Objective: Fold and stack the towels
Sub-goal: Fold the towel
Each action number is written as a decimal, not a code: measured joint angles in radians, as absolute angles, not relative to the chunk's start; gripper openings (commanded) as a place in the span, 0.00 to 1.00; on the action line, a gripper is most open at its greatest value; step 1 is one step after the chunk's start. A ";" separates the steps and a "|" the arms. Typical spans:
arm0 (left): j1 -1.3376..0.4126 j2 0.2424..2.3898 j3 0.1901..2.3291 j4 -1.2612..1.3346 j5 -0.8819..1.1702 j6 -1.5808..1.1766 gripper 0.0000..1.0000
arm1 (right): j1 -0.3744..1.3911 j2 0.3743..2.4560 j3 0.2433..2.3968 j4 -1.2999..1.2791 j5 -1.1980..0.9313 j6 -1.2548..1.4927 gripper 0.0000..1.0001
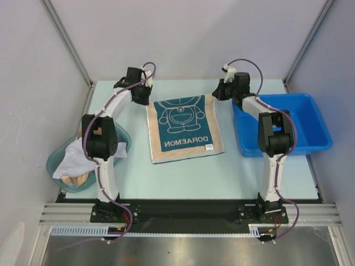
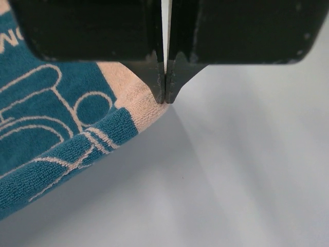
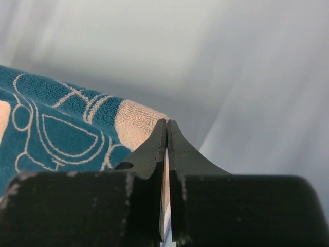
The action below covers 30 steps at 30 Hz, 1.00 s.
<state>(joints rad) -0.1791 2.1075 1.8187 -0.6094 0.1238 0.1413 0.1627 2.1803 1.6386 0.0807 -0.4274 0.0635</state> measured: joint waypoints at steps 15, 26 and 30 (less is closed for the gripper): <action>-0.183 1.776 1.507 -0.579 0.233 0.101 0.00 | 0.160 1.838 1.276 0.112 -0.427 0.099 0.00; -0.260 1.502 1.177 -0.561 0.242 0.039 0.01 | 0.162 1.525 0.985 0.061 -0.416 0.138 0.00; -0.280 1.420 1.082 -0.557 0.236 0.004 0.00 | 0.168 1.419 0.869 0.045 -0.408 0.159 0.00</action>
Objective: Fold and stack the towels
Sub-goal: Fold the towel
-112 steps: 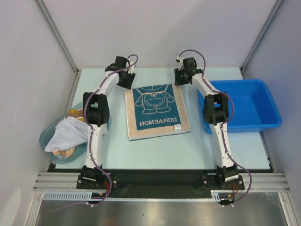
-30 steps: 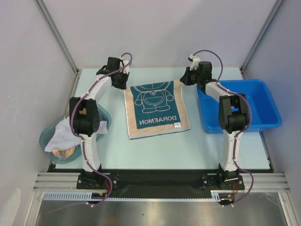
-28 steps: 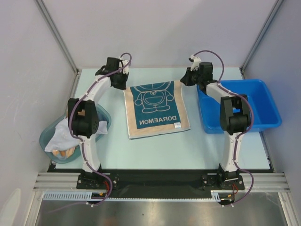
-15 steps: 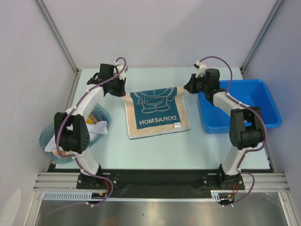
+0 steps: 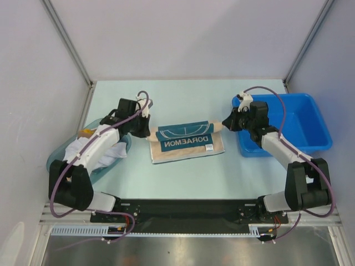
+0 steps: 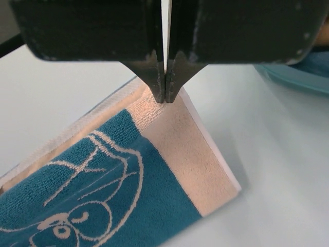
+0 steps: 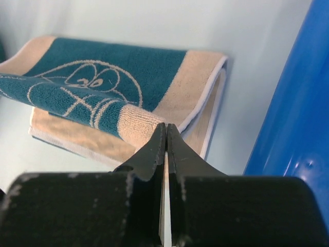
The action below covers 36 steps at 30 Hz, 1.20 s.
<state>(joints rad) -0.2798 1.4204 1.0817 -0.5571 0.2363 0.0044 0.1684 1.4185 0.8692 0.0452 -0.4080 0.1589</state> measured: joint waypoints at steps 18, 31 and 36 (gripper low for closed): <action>-0.406 1.370 0.891 -0.574 0.162 -0.141 0.25 | 0.224 1.293 0.732 -0.106 -0.304 0.195 0.14; -0.422 1.334 0.915 -0.627 0.171 -0.265 0.47 | 0.256 1.283 0.875 -0.363 -0.170 0.233 0.22; -0.425 1.338 0.873 -0.538 0.220 -0.369 0.40 | 0.351 1.321 0.913 -0.390 -0.141 0.245 0.20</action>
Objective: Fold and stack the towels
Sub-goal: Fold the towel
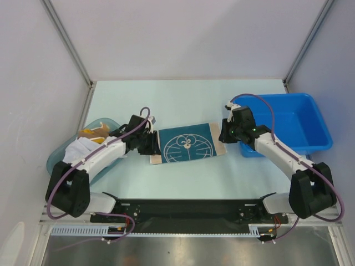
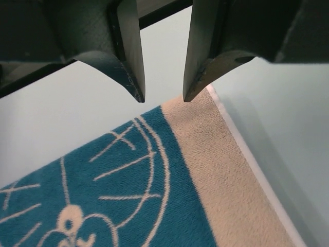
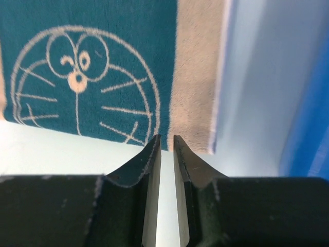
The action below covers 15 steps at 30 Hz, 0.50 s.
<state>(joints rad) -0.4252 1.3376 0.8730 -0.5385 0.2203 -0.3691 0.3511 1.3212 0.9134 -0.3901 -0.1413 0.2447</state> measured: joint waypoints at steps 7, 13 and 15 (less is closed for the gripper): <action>-0.426 1.393 0.695 -0.465 0.197 -0.501 0.37 | 0.419 1.448 0.905 -0.381 -0.077 0.247 0.19; -0.427 1.368 0.635 -0.422 0.237 -0.577 0.39 | 0.431 1.537 0.869 -0.363 -0.019 0.251 0.20; -0.427 1.353 0.637 -0.427 0.243 -0.585 0.43 | 0.440 1.552 0.869 -0.363 -0.002 0.251 0.22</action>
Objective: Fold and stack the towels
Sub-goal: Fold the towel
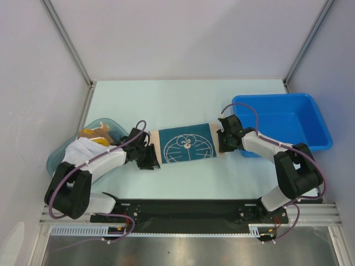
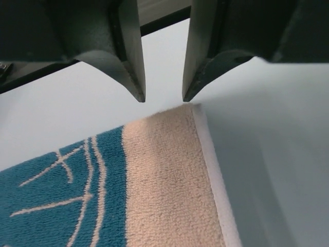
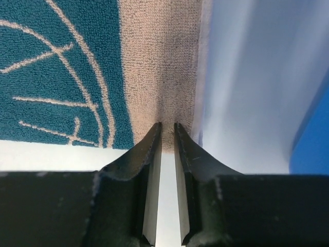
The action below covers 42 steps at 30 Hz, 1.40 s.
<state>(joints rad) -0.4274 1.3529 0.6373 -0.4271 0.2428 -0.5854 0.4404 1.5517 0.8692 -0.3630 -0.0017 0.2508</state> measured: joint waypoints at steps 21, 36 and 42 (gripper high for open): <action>-0.427 1.312 0.678 -0.480 0.037 -0.638 0.40 | 0.463 1.761 1.174 -0.390 0.184 0.289 0.67; -0.340 1.095 0.837 -0.644 -0.181 -0.644 0.54 | 0.494 1.765 1.036 -0.279 0.177 0.424 0.68; -0.340 1.129 0.820 -0.553 -0.125 -0.636 0.54 | 0.613 1.692 0.974 -0.293 0.157 0.480 0.70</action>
<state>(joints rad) -0.3397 1.1286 0.8204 -0.5526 -0.1246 -0.6361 0.6128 1.6917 0.9737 -0.2932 0.1574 0.4801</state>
